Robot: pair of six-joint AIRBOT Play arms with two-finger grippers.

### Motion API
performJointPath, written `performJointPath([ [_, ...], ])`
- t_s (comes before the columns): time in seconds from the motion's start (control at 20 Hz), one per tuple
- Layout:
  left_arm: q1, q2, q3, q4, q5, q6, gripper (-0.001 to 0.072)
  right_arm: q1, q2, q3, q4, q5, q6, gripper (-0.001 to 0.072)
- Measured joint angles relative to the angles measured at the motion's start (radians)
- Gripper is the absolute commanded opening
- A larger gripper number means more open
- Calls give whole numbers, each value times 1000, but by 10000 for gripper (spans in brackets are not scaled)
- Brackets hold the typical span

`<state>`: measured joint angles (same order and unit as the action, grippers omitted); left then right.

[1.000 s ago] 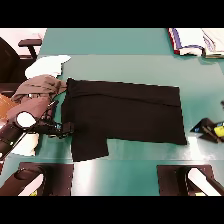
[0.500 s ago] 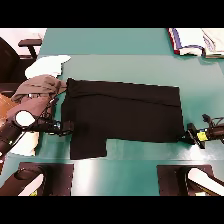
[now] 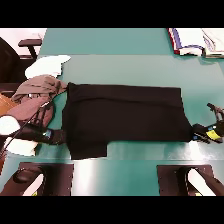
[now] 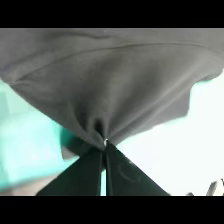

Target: Fold the shirts.

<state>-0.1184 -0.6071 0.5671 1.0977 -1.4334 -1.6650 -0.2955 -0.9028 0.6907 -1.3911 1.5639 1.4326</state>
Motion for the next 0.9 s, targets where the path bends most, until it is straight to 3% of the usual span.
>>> performJointPath([
  [0.15,0,91,16,11,-115,-59,22,19,110,10,-46,65,21,12],
  [0.25,0,90,43,26,-109,-64,22,51,132,29,-48,69,32,12],
  [0.5,-1,-131,164,80,71,29,24,168,-8,188,-30,-21,89,12],
  [0.9,0,-620,445,127,368,145,25,253,-441,550,8,-114,114,14],
])
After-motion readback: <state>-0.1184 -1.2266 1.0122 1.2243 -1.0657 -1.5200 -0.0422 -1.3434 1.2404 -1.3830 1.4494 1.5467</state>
